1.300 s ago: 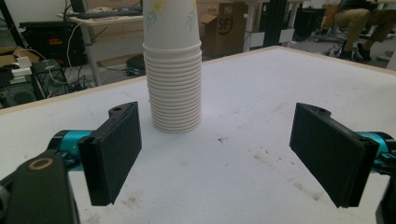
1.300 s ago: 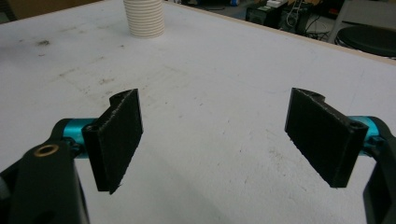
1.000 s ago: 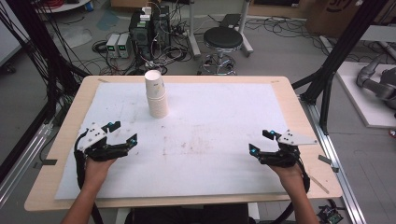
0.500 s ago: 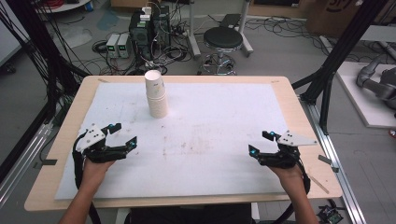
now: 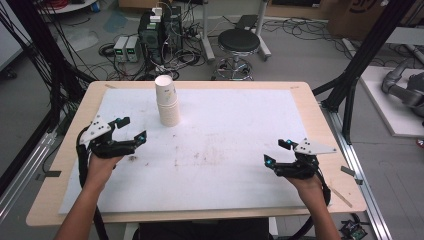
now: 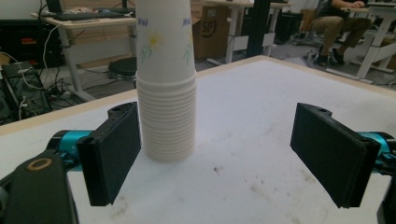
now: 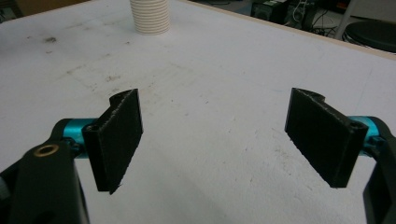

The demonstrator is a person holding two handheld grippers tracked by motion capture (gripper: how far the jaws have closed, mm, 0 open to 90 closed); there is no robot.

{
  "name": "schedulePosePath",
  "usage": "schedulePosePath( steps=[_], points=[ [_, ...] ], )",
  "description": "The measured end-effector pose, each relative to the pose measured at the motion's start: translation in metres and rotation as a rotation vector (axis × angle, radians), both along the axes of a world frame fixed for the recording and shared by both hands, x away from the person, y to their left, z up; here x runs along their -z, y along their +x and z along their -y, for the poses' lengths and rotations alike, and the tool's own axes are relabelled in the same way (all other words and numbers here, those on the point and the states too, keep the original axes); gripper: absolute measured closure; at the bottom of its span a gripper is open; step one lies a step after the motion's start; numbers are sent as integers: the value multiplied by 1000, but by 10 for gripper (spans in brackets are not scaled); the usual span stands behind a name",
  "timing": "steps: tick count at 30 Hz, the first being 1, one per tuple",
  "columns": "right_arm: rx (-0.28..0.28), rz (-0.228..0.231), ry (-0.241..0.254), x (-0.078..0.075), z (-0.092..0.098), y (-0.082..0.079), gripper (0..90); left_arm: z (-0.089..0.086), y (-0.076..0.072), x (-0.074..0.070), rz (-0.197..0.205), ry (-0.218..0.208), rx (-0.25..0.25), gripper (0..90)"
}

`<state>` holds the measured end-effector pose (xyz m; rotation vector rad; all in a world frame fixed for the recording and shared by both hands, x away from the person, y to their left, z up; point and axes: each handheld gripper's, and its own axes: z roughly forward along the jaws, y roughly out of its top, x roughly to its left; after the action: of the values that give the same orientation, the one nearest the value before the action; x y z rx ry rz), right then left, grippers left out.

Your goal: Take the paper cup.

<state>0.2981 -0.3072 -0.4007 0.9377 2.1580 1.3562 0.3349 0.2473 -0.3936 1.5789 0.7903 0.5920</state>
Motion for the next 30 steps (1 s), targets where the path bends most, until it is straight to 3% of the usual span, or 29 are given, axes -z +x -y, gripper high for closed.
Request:
schedulePosePath(
  steps=[6, 12, 15, 20, 24, 28, 30],
  points=[
    [-4, 1, 4, -1, -1, 1, 193, 6, 19, -18, -2, 6, 11, 161],
    [-7, -3, 8, -1, -2, 0, 192, 15, 46, -32, -42, 22, 18, 161],
    [-5, 1, 8, -2, -1, 0, 192, 18, 54, -36, -49, 22, 10, 162],
    [-3, 5, 11, -3, 0, -1, 192, 22, 72, -45, -69, 61, -6, 162],
    [0, 2, 14, -4, 0, -2, 193, 26, 85, -49, -90, 41, 8, 162],
    [-2, 4, 14, -4, 0, -2, 193, 35, 101, -51, -102, 56, -5, 162],
    [-2, 3, 15, -5, 0, -2, 192, 40, 111, -50, -130, 64, -11, 162]
  ],
)
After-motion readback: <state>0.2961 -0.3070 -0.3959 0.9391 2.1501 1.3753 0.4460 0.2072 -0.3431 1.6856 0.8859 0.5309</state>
